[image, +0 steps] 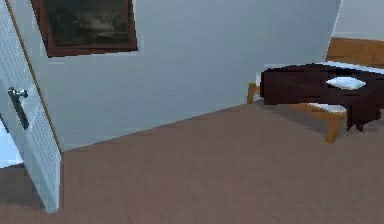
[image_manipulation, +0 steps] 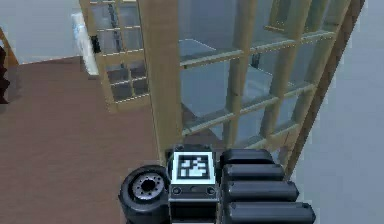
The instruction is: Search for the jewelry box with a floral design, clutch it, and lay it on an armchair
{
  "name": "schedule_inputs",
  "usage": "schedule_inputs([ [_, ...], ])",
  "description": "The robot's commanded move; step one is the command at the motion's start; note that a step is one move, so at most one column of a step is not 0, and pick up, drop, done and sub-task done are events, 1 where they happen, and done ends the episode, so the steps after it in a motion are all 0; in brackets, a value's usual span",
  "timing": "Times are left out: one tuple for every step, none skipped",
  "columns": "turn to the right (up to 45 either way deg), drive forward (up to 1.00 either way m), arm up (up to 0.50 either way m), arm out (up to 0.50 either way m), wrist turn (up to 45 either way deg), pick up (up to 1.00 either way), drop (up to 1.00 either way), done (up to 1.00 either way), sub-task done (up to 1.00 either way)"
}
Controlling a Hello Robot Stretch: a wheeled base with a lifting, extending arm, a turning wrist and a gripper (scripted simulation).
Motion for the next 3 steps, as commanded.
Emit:
schedule_inputs([
  [45.0, 0.0, 0.0, 0.0, 0.0, 0.0, 0.0, 0.0, 0.0],
  [9.0, 0.0, 0.0, 0.0, 0.0, 0.0, 0.0, 0.0, 0.0],
  [0.0, 1.0, 0.0, 0.0, 0.0, 0.0, 0.0, 0.0, 0.0],
])
